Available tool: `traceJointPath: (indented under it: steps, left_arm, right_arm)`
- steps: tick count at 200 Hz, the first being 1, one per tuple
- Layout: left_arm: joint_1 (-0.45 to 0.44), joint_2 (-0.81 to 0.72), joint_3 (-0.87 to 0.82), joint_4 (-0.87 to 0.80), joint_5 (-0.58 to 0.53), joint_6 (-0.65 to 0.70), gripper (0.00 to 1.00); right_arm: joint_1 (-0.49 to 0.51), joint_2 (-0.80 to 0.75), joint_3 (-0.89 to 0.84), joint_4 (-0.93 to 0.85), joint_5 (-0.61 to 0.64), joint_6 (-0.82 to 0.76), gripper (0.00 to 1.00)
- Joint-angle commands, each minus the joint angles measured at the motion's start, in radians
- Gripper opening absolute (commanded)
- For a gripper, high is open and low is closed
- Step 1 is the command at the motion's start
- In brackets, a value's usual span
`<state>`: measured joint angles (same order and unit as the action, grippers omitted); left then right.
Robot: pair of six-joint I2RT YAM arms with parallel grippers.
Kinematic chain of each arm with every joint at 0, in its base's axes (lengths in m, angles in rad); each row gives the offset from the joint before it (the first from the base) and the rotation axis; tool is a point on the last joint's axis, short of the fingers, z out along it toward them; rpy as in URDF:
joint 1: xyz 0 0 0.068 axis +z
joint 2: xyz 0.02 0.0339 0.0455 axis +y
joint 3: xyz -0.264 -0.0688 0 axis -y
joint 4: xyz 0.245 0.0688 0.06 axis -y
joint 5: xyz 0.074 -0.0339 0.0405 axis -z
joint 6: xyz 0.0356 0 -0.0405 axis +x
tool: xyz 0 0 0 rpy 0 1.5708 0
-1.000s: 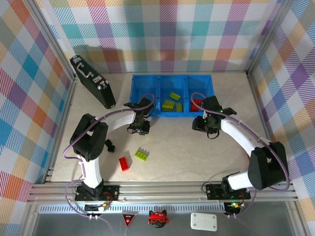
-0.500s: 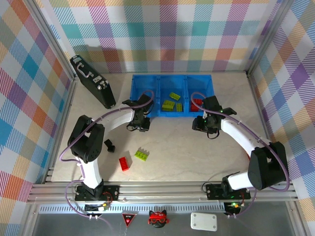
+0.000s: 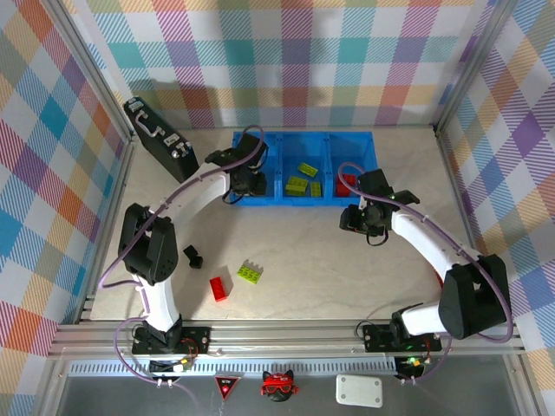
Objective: Sort the legos into containers by color
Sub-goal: Pick up the lego from the center of the table, then place the lego in the container.
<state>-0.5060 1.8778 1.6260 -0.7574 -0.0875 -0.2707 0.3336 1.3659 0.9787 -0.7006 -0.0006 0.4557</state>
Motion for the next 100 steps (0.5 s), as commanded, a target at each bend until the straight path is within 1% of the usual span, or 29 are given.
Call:
traceJointPath:
  steps: [1,38,55,100]
  left_arm:
    - [0.024,0.078,0.075,-0.016,0.018,0.026,0.31]
    - [0.054,0.180,0.172,-0.002,0.039,0.031,0.31]
    - [0.060,0.227,0.212,0.001,0.030,0.037,0.31]
    - [0.084,0.324,0.269,0.040,0.020,0.039,0.32]
  right_arm:
    - [-0.005,-0.025,-0.003,-0.028,0.011,-0.010,0.49]
    - [-0.004,-0.034,-0.009,-0.030,0.014,-0.004,0.49]
    - [-0.004,-0.037,-0.013,-0.027,0.015,-0.001,0.49]
    - [-0.005,-0.022,-0.021,-0.018,0.005,0.000,0.49]
